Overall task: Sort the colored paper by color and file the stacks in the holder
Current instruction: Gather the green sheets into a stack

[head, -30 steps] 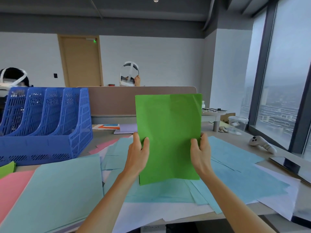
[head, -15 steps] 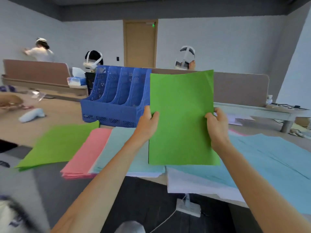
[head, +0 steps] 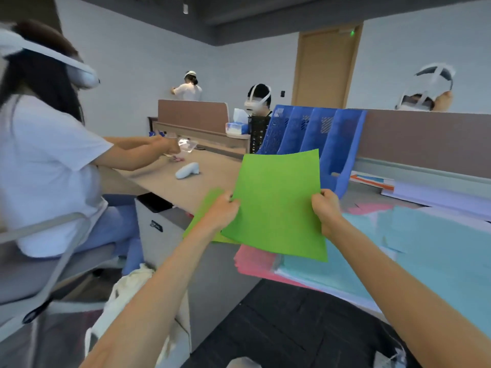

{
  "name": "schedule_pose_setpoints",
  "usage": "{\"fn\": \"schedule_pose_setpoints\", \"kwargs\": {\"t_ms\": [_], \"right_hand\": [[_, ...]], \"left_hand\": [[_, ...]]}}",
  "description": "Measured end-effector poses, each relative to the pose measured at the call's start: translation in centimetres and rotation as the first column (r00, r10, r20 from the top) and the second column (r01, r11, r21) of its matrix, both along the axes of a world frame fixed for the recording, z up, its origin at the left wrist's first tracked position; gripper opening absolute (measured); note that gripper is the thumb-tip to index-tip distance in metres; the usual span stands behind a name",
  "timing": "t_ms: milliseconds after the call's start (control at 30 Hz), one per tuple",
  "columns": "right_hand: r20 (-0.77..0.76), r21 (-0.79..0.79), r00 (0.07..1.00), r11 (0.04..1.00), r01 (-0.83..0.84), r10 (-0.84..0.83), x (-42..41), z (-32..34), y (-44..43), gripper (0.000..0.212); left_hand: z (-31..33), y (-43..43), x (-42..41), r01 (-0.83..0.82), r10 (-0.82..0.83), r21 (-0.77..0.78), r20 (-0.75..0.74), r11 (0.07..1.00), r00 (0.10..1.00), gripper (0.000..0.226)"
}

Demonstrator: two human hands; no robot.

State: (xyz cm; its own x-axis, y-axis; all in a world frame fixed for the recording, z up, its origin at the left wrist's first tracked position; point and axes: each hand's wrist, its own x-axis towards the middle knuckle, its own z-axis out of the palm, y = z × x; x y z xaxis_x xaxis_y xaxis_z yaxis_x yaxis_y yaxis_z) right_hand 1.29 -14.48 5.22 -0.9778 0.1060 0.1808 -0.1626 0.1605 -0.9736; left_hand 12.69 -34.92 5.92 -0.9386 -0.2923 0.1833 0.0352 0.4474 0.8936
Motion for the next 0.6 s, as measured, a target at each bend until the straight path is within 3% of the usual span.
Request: {"fn": "schedule_pose_setpoints", "kwargs": {"t_ms": [167,333,600], "right_hand": [[0.079,0.2,0.983,0.963,-0.181,0.168,-1.9,-1.1,-6.5,0.013],[0.058,0.436,0.986,0.885,-0.163,0.154,-2.6,-1.4,-10.4,0.024],[0.065,0.571,0.987,0.806,-0.157,0.146,-3.8,-2.4,-11.7,0.031]], "left_hand": [[-1.7,-6.6,-0.4,-0.046,0.051,-0.072,0.078,0.996,0.996,0.035],[-2.7,-10.2,-1.8,-0.071,0.088,-0.131,0.134,0.989,0.987,0.028],[-4.6,-11.6,-3.1,-0.138,0.19,-0.234,0.215,0.962,0.958,0.035]]}}
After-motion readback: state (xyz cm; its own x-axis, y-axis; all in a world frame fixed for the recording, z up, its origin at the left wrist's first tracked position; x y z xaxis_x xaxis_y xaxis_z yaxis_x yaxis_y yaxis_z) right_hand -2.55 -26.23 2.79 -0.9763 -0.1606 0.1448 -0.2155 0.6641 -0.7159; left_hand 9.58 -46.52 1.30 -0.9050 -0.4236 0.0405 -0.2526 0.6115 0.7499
